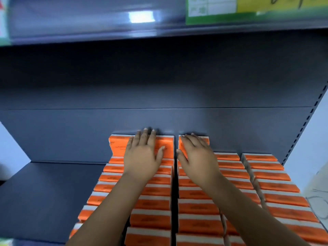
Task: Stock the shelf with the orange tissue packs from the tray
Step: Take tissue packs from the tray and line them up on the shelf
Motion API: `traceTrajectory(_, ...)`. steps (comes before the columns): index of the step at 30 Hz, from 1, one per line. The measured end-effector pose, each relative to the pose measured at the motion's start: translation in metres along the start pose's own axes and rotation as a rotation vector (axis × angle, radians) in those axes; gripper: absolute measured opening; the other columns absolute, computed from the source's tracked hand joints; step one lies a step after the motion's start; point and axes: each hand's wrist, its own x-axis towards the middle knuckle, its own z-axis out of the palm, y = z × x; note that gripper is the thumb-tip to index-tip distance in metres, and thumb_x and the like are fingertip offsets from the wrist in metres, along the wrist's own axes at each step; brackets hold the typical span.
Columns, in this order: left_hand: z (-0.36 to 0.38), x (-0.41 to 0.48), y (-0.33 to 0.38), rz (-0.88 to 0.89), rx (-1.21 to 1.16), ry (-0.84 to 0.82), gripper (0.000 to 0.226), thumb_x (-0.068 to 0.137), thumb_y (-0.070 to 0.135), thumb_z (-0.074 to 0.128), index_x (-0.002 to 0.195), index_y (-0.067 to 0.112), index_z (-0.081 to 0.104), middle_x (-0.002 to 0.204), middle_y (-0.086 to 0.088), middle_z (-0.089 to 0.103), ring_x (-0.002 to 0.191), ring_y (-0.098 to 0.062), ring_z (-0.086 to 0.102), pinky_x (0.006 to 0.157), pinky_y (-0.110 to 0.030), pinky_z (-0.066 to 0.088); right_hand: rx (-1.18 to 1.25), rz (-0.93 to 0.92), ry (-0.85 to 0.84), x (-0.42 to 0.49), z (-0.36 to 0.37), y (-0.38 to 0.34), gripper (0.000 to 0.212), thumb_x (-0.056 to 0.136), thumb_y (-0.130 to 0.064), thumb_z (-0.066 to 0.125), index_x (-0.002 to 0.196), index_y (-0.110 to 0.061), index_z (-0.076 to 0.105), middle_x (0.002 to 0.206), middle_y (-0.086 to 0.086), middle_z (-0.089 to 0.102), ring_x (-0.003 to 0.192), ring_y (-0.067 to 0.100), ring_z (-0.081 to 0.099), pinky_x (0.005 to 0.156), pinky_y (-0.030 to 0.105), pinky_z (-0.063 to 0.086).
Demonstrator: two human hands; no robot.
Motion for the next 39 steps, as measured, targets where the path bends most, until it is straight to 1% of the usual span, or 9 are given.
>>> traceTrajectory(5, -0.029, -0.050, -0.038, -0.208, 0.025, -0.005, 0.079, 0.099, 0.062, 0.024, 0.150, 0.008, 0.051, 0.153, -0.019, 0.051, 0.146, -0.039, 0.043, 0.121, -0.055, 0.031, 0.120, -0.063, 0.008, 0.003, -0.002, -0.070, 0.060, 0.098, -0.048, 0.038, 0.139, -0.011, 0.061, 0.140, 0.009, 0.063, 0.140, 0.032, 0.050, 0.120, 0.045, 0.037)
traceTrajectory(9, -0.063, -0.109, -0.087, -0.349, 0.113, 0.004, 0.078, 0.097, 0.061, 0.029, 0.146, 0.006, 0.055, 0.151, -0.021, 0.053, 0.142, -0.041, 0.047, 0.120, -0.055, 0.033, 0.201, -0.120, -0.022, -0.009, 0.001, -0.144, 0.057, 0.095, -0.047, 0.039, 0.125, -0.008, 0.068, 0.126, 0.013, 0.069, 0.126, 0.035, 0.059, 0.111, 0.043, 0.045)
traceTrajectory(15, -0.121, -0.219, -0.167, -0.584, 0.253, 0.023, 0.073, 0.096, 0.059, 0.036, 0.137, 0.005, 0.062, 0.140, -0.019, 0.063, 0.132, -0.043, 0.055, 0.114, -0.056, 0.038, 0.358, -0.295, -0.222, -0.063, 0.023, -0.284, 0.069, 0.096, -0.055, 0.028, 0.133, -0.009, 0.063, 0.136, 0.013, 0.065, 0.137, 0.034, 0.050, 0.115, 0.043, 0.038)
traceTrajectory(21, -0.162, -0.350, -0.231, -0.824, 0.336, -0.027, 0.066, 0.099, 0.055, 0.042, 0.138, 0.005, 0.059, 0.142, -0.018, 0.061, 0.136, -0.041, 0.051, 0.116, -0.053, 0.038, 0.462, -0.458, -0.422, -0.144, 0.048, -0.397, 0.049, 0.099, -0.048, 0.045, 0.124, -0.011, 0.065, 0.125, 0.013, 0.068, 0.124, 0.036, 0.056, 0.102, 0.044, 0.044)
traceTrajectory(25, -0.156, -0.422, -0.246, -0.968, 0.326, -0.201, 0.069, 0.100, 0.060, 0.025, 0.139, 0.010, 0.054, 0.142, -0.013, 0.059, 0.135, -0.035, 0.049, 0.116, -0.049, 0.035, 0.412, -0.564, -0.595, -0.187, 0.081, -0.432, 0.043, 0.102, -0.049, 0.044, 0.117, -0.013, 0.061, 0.122, 0.011, 0.065, 0.116, 0.035, 0.059, 0.089, 0.043, 0.049)
traceTrajectory(28, -0.140, -0.461, -0.258, -1.055, 0.253, -0.326, 0.069, 0.104, 0.061, 0.028, 0.153, 0.014, 0.041, 0.158, -0.008, 0.045, 0.148, -0.029, 0.037, 0.124, -0.045, 0.025, 0.346, -0.736, -0.696, -0.202, 0.114, -0.436, 0.047, 0.101, -0.050, 0.045, 0.128, -0.014, 0.060, 0.132, 0.011, 0.063, 0.128, 0.033, 0.055, 0.100, 0.042, 0.048)
traceTrajectory(30, -0.130, -0.482, -0.267, -1.118, 0.197, -0.381, 0.067, 0.104, 0.059, 0.030, 0.153, 0.014, 0.041, 0.158, -0.009, 0.045, 0.148, -0.030, 0.037, 0.122, -0.046, 0.025, 0.326, -0.791, -0.777, -0.209, 0.139, -0.432, 0.045, 0.100, -0.049, 0.047, 0.124, -0.014, 0.061, 0.130, 0.009, 0.063, 0.129, 0.031, 0.054, 0.100, 0.041, 0.048)
traceTrajectory(36, -0.080, -0.503, -0.310, -1.340, -0.128, -0.389, 0.057, 0.102, 0.057, 0.036, 0.132, 0.013, 0.053, 0.132, -0.014, 0.059, 0.123, -0.038, 0.053, 0.102, -0.050, 0.046, 0.387, -0.635, -0.874, -0.224, 0.203, -0.448, 0.035, 0.101, -0.042, 0.048, 0.117, -0.013, 0.058, 0.130, 0.009, 0.058, 0.137, 0.031, 0.046, 0.097, 0.045, 0.050)
traceTrajectory(39, -0.044, -0.510, -0.337, -1.415, -0.223, -0.405, 0.053, 0.102, 0.053, 0.039, 0.129, 0.010, 0.054, 0.129, -0.018, 0.061, 0.119, -0.040, 0.056, 0.100, -0.049, 0.048, 0.358, -0.641, -0.907, -0.239, 0.234, -0.467, 0.028, 0.101, -0.036, 0.051, 0.110, -0.011, 0.060, 0.122, 0.010, 0.060, 0.126, 0.032, 0.050, 0.085, 0.039, 0.049)
